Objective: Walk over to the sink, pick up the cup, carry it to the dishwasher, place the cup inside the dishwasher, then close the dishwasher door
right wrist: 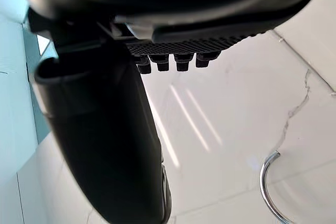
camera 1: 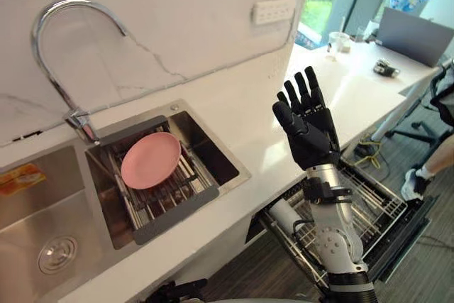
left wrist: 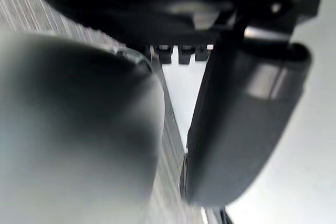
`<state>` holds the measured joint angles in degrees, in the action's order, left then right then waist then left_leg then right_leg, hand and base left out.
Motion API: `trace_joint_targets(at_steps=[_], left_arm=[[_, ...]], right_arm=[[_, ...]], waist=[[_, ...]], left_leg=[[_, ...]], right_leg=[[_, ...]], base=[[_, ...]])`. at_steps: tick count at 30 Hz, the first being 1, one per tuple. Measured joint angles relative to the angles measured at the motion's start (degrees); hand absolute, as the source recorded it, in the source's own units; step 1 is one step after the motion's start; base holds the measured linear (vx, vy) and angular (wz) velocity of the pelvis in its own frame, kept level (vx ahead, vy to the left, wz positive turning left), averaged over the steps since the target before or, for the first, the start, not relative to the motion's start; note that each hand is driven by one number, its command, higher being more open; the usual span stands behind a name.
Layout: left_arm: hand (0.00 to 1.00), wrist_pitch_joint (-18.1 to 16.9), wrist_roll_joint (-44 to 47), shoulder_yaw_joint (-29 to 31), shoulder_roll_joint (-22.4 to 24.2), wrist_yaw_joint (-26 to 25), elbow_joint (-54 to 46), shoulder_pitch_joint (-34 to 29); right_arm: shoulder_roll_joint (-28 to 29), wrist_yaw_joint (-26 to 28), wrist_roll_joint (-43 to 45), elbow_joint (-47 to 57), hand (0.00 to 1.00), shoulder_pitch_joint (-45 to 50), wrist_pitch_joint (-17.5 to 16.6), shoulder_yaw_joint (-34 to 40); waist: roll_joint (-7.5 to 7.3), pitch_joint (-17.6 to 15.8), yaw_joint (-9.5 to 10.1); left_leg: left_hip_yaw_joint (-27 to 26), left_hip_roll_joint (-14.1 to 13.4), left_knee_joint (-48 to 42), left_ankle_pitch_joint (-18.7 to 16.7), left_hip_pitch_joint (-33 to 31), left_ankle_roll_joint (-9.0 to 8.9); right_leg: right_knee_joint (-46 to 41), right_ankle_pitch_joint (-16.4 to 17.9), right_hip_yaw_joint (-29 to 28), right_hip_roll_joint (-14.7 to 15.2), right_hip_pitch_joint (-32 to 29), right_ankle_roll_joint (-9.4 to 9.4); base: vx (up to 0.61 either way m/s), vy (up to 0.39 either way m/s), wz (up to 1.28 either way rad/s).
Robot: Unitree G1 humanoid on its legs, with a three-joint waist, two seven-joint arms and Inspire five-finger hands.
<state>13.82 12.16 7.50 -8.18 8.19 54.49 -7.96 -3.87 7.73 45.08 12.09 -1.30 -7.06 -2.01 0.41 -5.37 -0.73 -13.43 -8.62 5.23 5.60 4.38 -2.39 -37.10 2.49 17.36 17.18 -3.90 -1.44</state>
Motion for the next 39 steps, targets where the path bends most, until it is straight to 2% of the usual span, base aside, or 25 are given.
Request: trace_joint_targets(at_steps=[1, 2, 3, 4, 5, 6, 8, 10, 11, 18, 22, 24, 26, 29, 34, 39], left_arm=[[1.00, -0.67, -0.16, -0.01, 0.00, -1.17, 0.23, 0.25], [1.00, -1.58, -1.06, 0.09, 0.21, -4.83, 1.61, 2.02], [1.00, -1.69, -1.76, 0.42, -0.08, -6.78, 2.52, 3.34], [1.00, -1.64, -2.47, 1.69, -1.08, -8.05, 2.73, 4.25], [1.00, -1.95, -3.10, 2.54, -0.78, -9.34, 3.96, 5.36], [1.00, -1.64, -3.11, 3.21, -0.37, -9.91, 4.22, 5.35], [1.00, -2.10, -3.24, 3.48, 0.02, -10.97, 4.38, 3.65], [1.00, -2.05, -3.27, 3.47, -0.19, -10.85, 4.59, 2.78], [1.00, -1.83, -3.28, 3.39, 0.78, -11.95, 6.03, 0.81], [1.00, -1.83, -2.89, 3.23, 0.75, -11.92, 5.86, 0.81], [1.00, -1.67, 0.97, 2.87, 0.46, -11.45, 5.89, 0.81], [1.00, -1.72, 2.63, 1.85, 0.28, -11.14, 5.93, 0.80], [1.00, -1.79, 4.02, 0.93, -0.15, -10.16, 5.74, 0.58], [1.00, -1.60, 4.91, 0.35, -0.06, -9.48, 4.23, 0.02], [1.00, -1.50, 6.98, -1.27, -0.27, -9.89, 2.54, -1.13], [1.00, -1.95, 9.56, 1.24, 1.06, -11.12, 2.16, -2.36]], right_arm=[[-0.30, 0.05, 0.02, 0.22, 1.00, 0.14, 0.00, 0.26], [-0.81, 0.47, 0.00, 0.82, 1.00, 0.29, 0.07, 1.52], [-0.81, 1.09, -0.01, 1.14, 1.00, 0.22, 0.09, 2.69], [-0.86, 1.44, -0.01, 1.89, 1.00, 0.31, 0.27, 4.15], [-1.85, 1.85, 0.07, 1.79, 1.00, 0.83, 0.38, 5.98], [-2.39, 1.82, 0.31, 1.59, 1.00, 1.59, 0.57, 7.03], [-4.15, 1.92, 2.14, 0.78, 1.00, 2.23, 0.72, 8.61], [-5.19, 2.04, 2.56, 0.65, 1.00, 2.27, 0.62, 8.87], [-4.62, 3.73, 2.51, -2.41, 1.00, 3.59, 1.15, 6.15], [-4.60, 3.17, 2.51, -2.41, 1.00, 3.59, 1.14, 6.00], [-4.37, -0.96, 1.87, -2.57, 1.00, 3.98, 1.14, 5.11], [-3.61, -4.10, 0.24, -2.73, 1.00, 4.36, 1.15, 4.94], [-2.70, -8.65, -2.29, -3.66, 1.00, 4.42, 1.15, 5.21], [-2.58, -11.77, -5.16, -4.35, 1.00, 4.42, 1.21, 5.23], [-2.74, -9.74, -7.01, -4.27, 1.00, 4.13, 2.41, 5.42], [-3.67, -9.16, -6.99, -4.26, 1.00, 4.09, 2.58, 7.98]], waist=[[-0.01, -0.02, -0.12], [-0.63, -0.38, -0.06], [-1.89, -1.02, -0.02], [-5.32, -1.66, -0.28], [-4.66, -2.99, -0.85], [-4.50, -3.09, -0.59], [-2.35, -1.99, -0.30], [-1.93, -1.75, -0.49], [0.19, -0.75, -1.55], [0.10, -0.68, -1.53], [-0.04, -0.41, -1.36], [-0.15, -0.01, -1.04], [-0.44, 0.61, -0.82], [-0.36, 0.65, -0.06], [-0.10, 0.98, 0.15], [0.51, 1.43, 1.53]], left_leg=[[2.19, -0.36, -0.09, 0.00, -0.83, 0.00], [5.63, -0.48, -0.48, -0.05, -2.81, -0.07], [6.91, 0.12, -0.28, -0.07, -3.75, -0.17], [8.40, 2.53, 0.06, 0.82, -4.19, -1.46], [10.21, 2.34, 0.03, 2.42, -3.31, -2.97], [10.55, 2.30, -0.21, 2.56, -2.47, -3.16], [10.72, 0.41, -0.30, 1.39, -1.52, -4.55], [10.41, -0.23, -0.29, 0.88, -1.21, -5.05], [9.82, 1.75, 0.10, 0.52, 0.25, -4.12], [9.76, 1.62, 0.11, 0.50, -0.54, -4.13], [9.35, 1.34, 0.10, 0.54, -1.80, -4.15], [7.64, 0.88, 0.09, 0.92, -2.54, -4.13], [3.55, 0.87, 0.09, 1.99, -3.47, -3.87], [3.97, 0.94, 0.04, 2.47, -3.80, -4.35], [5.22, 0.97, -0.20, 3.96, -4.32, -6.23], [6.48, 1.24, -1.40, 5.09, -6.66, -5.45]], right_leg=[[2.62, 3.59, -2.32, -2.33, -0.03, -0.91], [10.78, 7.66, -6.63, -6.45, -0.15, -1.98], [18.36, 8.21, -10.03, -8.52, 0.33, -2.56], [26.85, 6.05, -14.33, -9.02, 1.48, -3.53], [26.35, 3.62, -13.35, -9.40, 3.50, -5.07], [26.44, 4.04, -12.63, -9.78, 4.21, -4.87], [27.82, 4.05, -11.84, -11.38, 6.12, -4.67], [28.78, 3.79, -11.90, -12.36, 6.91, -4.35], [32.91, 2.47, -11.92, -10.55, 10.22, -5.14], [33.37, 2.49, -11.50, -10.61, 9.66, -5.14], [34.29, 2.18, -10.44, -10.61, 9.54, -5.11], [34.72, 2.09, -8.52, -10.13, 9.69, -5.22], [35.27, 1.98, -3.67, -9.53, 10.33, -5.40], [35.87, 1.92, 1.08, -9.40, 11.54, -5.50], [36.04, 1.92, 4.90, -9.49, 12.63, -5.48], [36.29, 2.02, 8.14, -9.91, 13.23, -4.90]], base=[[0.09, -0.149, 1.06], [0.03, -0.127, 0.83], [0.03, -0.266, 1.02], [0.04, -0.258, 1.07], [0.07, -0.269, 0.92], [0.11, -0.150, 0.54], [0.18, -0.155, 0.04], [0.11, -0.099, -0.07], [0.04, -0.043, -0.05], [0.00, 0.000, 0.01], [0.01, -0.006, 0.09], [0.03, 0.000, 0.22], [0.01, -0.003, 0.41], [0.02, -0.034, 0.38], [-0.02, -0.047, 0.26], [-0.07, -0.012, 0.33]])
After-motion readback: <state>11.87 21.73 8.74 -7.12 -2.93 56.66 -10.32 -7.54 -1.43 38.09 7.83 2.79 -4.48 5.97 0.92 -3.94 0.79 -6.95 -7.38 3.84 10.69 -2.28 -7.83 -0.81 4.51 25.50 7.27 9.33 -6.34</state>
